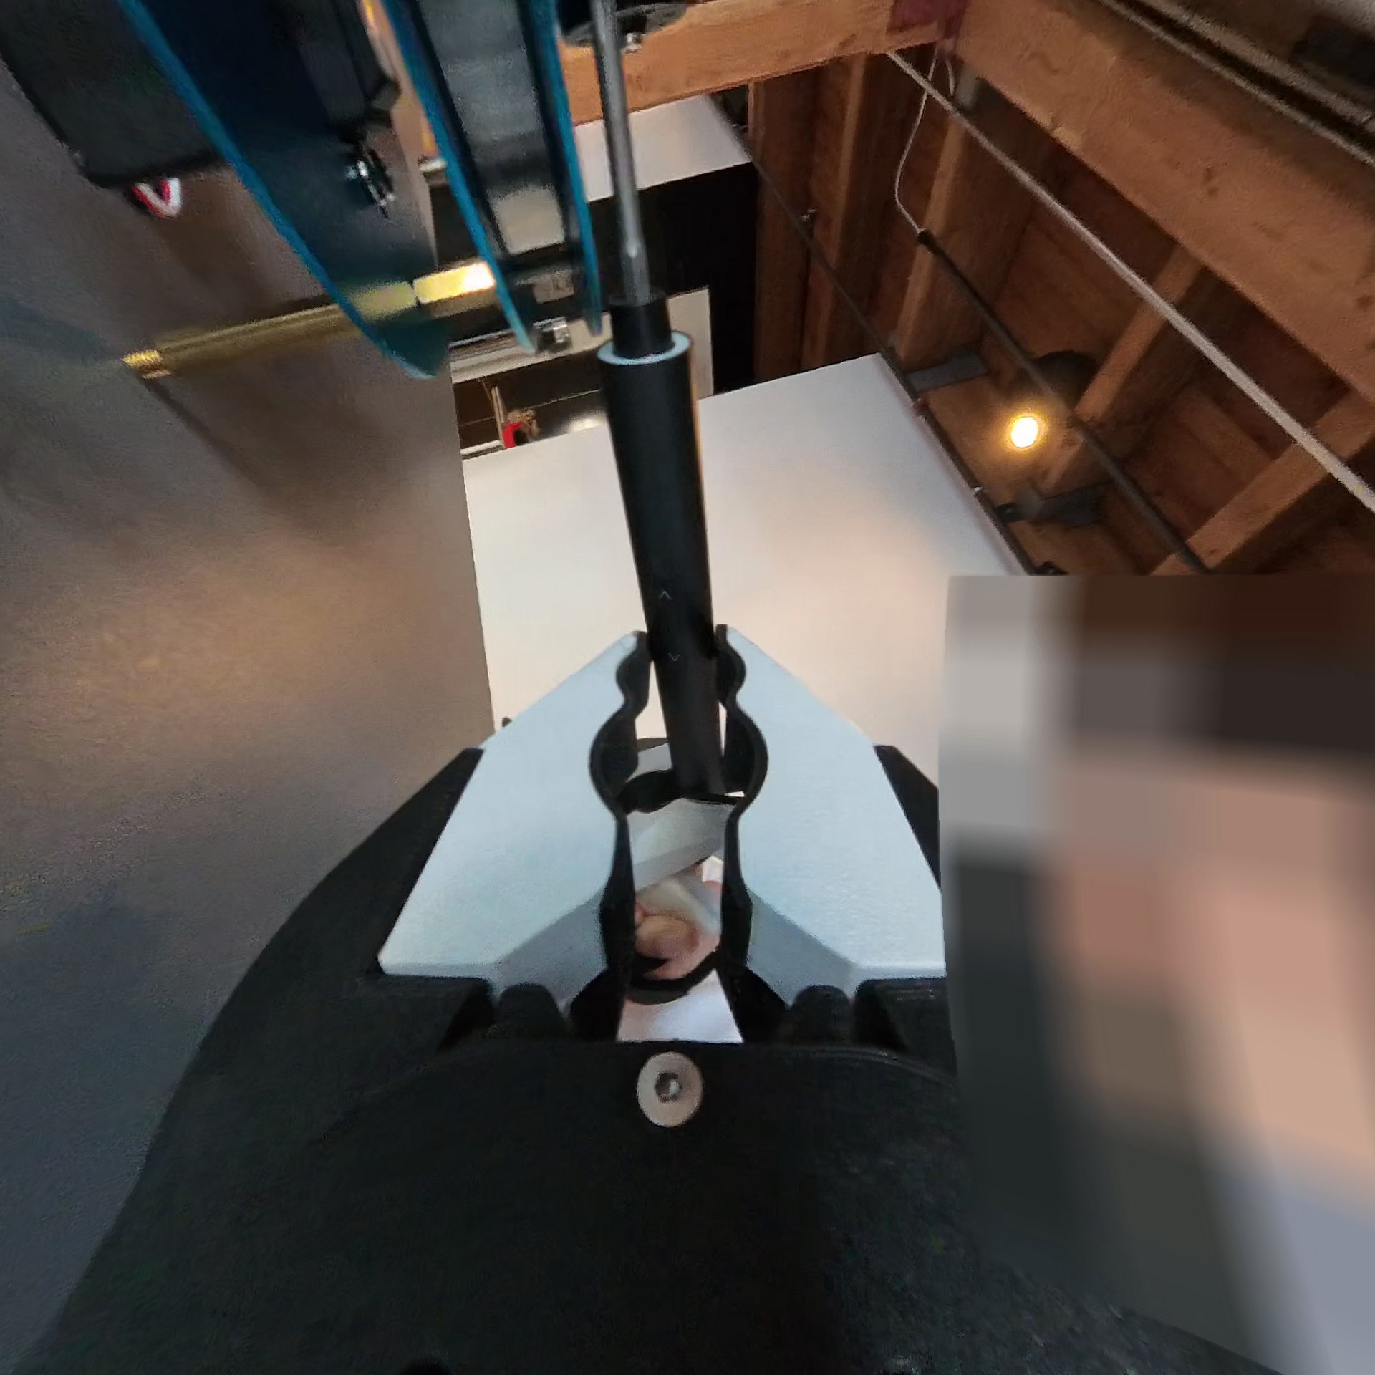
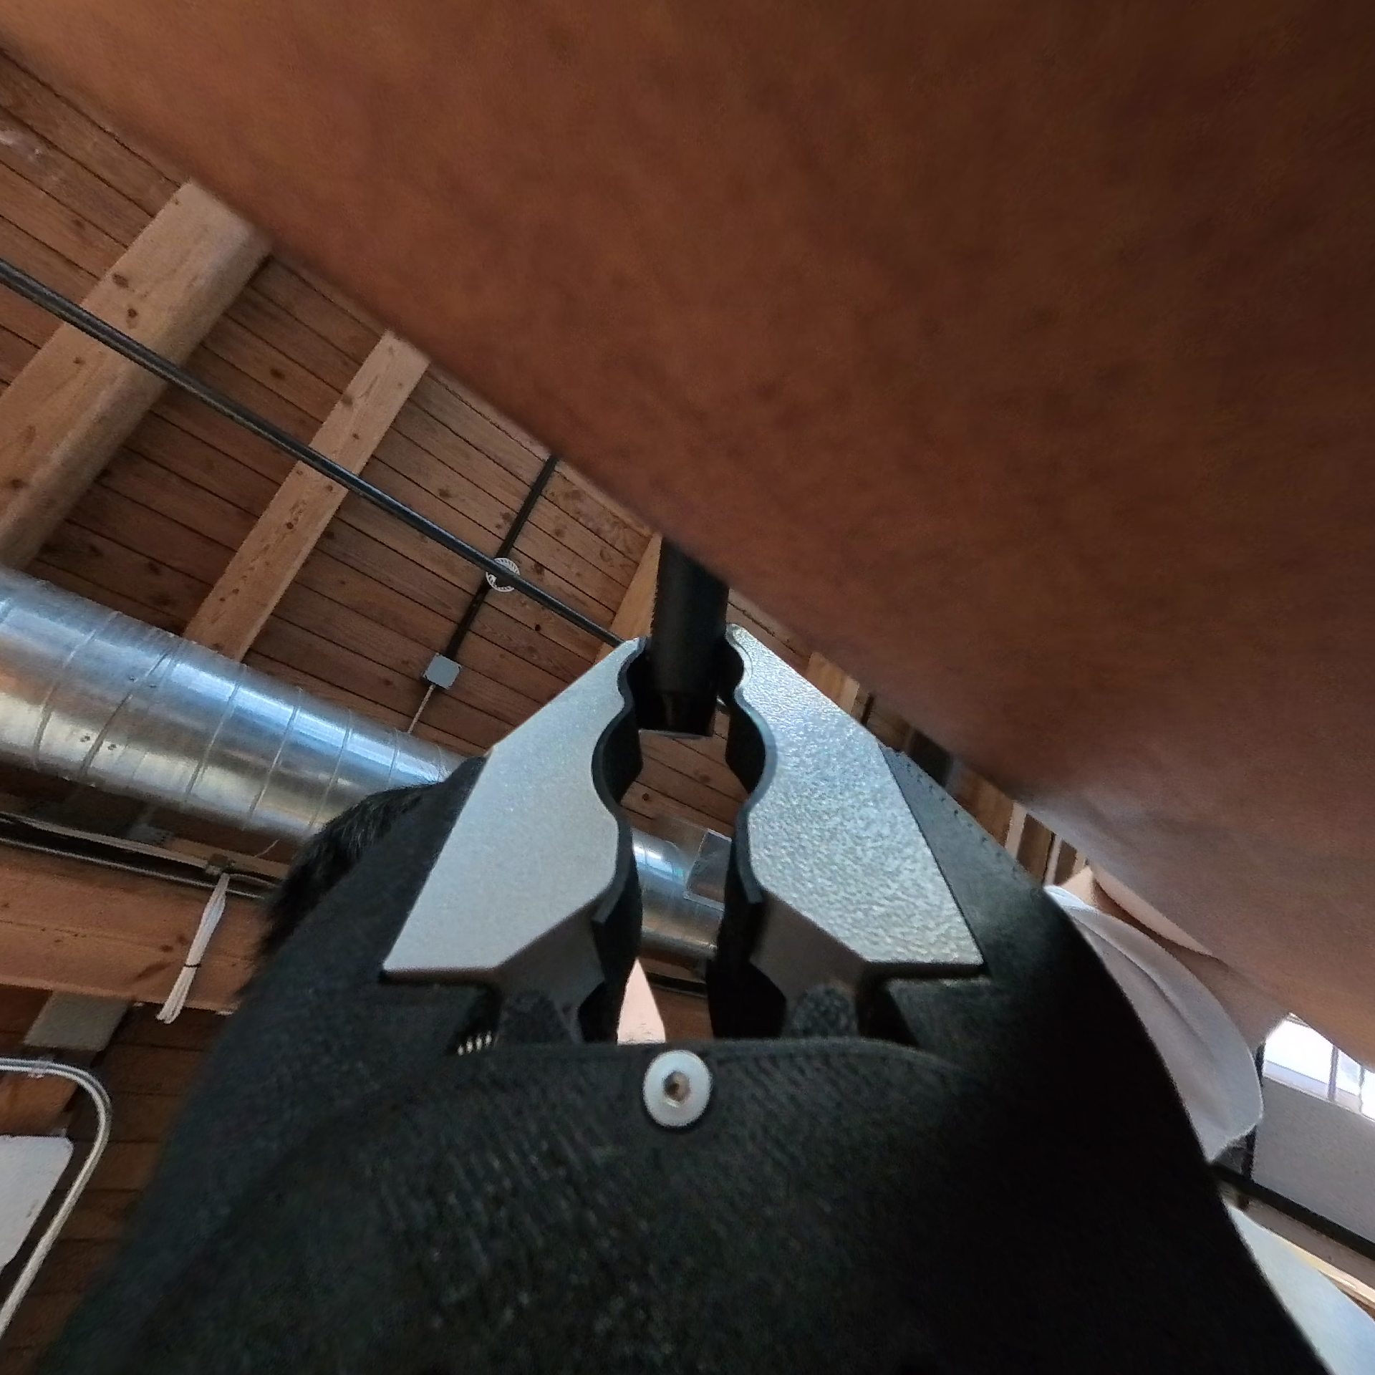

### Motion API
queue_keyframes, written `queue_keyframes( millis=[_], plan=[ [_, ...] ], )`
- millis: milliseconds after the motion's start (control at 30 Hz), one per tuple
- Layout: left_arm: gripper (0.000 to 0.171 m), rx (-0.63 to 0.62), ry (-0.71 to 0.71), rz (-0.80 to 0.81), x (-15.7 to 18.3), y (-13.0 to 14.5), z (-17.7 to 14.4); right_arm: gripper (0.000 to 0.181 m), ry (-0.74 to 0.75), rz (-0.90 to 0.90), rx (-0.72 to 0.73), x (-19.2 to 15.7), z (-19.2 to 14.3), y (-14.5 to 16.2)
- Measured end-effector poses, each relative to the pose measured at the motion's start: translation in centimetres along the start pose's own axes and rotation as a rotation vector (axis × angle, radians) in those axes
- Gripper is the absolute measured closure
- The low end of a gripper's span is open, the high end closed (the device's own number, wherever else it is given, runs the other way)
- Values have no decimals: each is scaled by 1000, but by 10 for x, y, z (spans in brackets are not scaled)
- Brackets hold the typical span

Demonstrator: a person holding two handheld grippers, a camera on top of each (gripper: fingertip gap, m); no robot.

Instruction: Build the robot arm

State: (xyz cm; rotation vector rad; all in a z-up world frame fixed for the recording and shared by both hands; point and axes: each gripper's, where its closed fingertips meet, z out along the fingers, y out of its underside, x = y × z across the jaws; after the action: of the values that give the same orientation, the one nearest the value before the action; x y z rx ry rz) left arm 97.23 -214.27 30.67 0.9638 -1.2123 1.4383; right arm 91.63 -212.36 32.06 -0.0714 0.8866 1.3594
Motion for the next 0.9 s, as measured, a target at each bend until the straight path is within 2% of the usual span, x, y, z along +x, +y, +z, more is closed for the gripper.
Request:
queue_keyframes(
  millis=[133, 200, 233, 367, 433, 500, 567, 767, 900],
  plan=[
    [158, -4, -24, 3, -2, 0, 0, 166, 31, -38, 6, 2, -1, -3],
    [158, -7, -59, 27, -4, 0, 0, 164, 108, -133, -15, 5, -3, -2],
    [157, -12, -70, 29, -5, 0, 0, 156, 149, -213, -35, 5, -3, -1],
    [157, -23, -105, 20, -8, 2, -1, 145, 481, -622, -193, 17, -14, 7],
    [158, -12, -104, 7, -8, -1, -2, 139, 629, -845, -213, 13, -24, -2],
    [158, -10, -90, -17, -5, -3, -4, 138, 709, -978, -208, 4, -28, -9],
    [157, -20, -109, -1, -7, -3, -5, 139, 790, -1017, -232, 3, -32, -13],
    [157, -103, -151, 61, -6, 18, -1, 139, 855, -1016, -282, 12, -32, -13],
    [157, -165, -160, 74, -1, 33, 7, 151, 846, -952, -368, 30, -26, 0]
  ],
)
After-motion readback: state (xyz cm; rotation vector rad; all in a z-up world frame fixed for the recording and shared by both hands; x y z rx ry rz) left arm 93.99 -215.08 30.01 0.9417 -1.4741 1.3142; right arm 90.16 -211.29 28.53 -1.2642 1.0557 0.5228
